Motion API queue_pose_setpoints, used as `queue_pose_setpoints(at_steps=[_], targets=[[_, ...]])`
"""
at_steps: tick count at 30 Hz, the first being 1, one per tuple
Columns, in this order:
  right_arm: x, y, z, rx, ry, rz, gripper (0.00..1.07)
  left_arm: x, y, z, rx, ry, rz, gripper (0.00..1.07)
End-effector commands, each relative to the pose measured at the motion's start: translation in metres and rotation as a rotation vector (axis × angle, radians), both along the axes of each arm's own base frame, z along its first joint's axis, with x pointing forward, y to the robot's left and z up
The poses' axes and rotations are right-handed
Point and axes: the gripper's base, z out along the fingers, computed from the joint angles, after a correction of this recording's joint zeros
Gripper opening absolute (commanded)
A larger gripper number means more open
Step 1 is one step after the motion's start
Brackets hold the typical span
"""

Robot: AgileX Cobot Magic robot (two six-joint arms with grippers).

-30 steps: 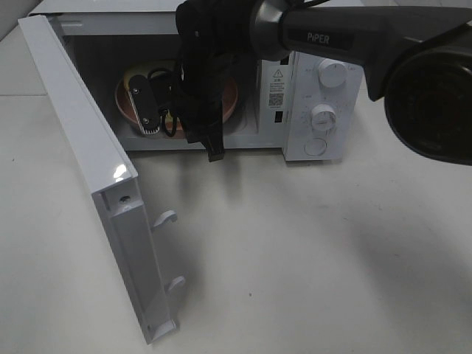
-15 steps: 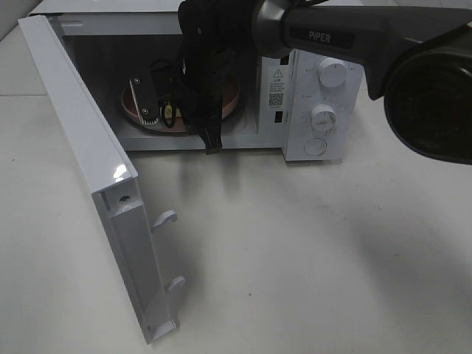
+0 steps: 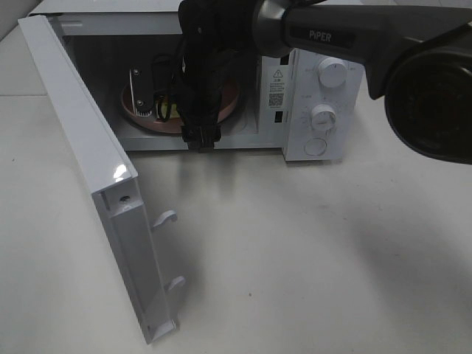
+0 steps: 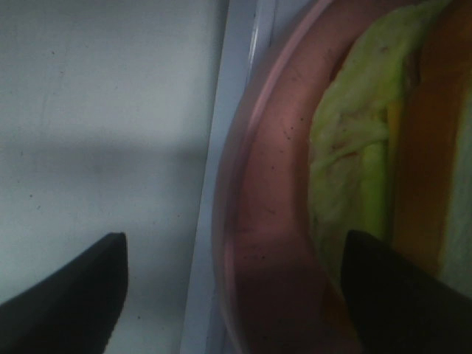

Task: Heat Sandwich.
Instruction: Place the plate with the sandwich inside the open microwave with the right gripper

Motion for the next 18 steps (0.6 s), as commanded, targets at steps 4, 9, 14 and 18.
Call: queue_pose_setpoints(at_steps=[4, 9, 14, 18], targets=[[-0.001, -0.002, 0.01, 0.027, -0.017, -0.029, 0.77, -0.001, 0.0, 0.002, 0.001, -0.001, -0.006, 1.0], [-0.005, -0.006, 0.015, 0.031, -0.036, -0.019, 0.76, -0.001, 0.0, 0.002, 0.001, -0.001, -0.006, 1.0], [-0.012, -0.011, 0.015, 0.022, -0.027, -0.016, 0.76, -0.001, 0.0, 0.002, 0.001, -0.001, -0.006, 1.0], [-0.023, -0.019, 0.019, 0.014, -0.014, -0.015, 0.76, -0.001, 0.0, 0.002, 0.001, -0.001, -0.006, 1.0]])
